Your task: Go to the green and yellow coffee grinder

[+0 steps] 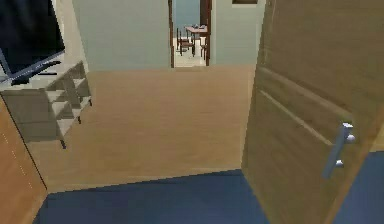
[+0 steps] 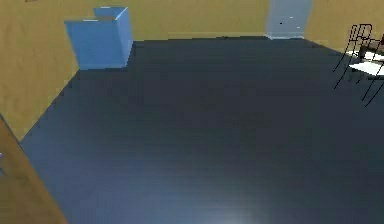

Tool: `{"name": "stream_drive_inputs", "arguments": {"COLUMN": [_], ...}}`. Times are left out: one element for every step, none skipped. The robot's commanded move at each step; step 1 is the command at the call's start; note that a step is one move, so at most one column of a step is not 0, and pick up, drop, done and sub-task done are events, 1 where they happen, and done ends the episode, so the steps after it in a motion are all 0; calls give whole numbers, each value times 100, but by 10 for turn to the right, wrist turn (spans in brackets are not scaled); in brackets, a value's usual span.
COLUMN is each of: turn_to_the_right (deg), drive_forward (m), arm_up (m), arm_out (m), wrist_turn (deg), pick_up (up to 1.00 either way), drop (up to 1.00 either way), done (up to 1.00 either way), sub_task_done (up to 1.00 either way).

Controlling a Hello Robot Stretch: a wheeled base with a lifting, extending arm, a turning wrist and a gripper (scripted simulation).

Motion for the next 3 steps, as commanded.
{"name": "stream_drive_inputs", "arguments": {"turn_to_the_right": [0,0,0], "drive_forward": [100,100,100], "arm_up": [0,0,0], "arm_out": [0,0,0], "wrist_turn": [0,0,0], "pick_up": [0,0,0], "drop": [0,0,0], "done": [0,0,0], "sub_task_done": [0,0,0]}}
